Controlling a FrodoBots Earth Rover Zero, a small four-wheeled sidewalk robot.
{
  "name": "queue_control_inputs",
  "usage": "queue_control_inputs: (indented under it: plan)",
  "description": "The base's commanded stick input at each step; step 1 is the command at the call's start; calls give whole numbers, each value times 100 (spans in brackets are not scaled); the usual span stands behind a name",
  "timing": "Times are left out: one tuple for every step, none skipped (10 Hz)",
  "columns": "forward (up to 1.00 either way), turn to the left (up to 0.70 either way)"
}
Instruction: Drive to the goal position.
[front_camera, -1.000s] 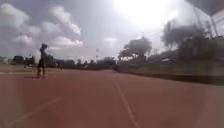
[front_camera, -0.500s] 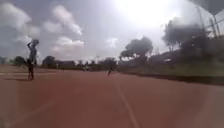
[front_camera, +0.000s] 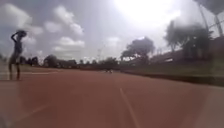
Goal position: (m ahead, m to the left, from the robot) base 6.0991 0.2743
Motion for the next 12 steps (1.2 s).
queue_control_inputs:
  plan:
    - [70, 0]
    - [70, 0]
    - [70, 0]
    - [70, 0]
    - [70, 0]
    - [70, 0]
    - [70, 0]
    - [70, 0]
    - [70, 0]
    - [70, 0]
    - [70, 0]
    - [70, 0]
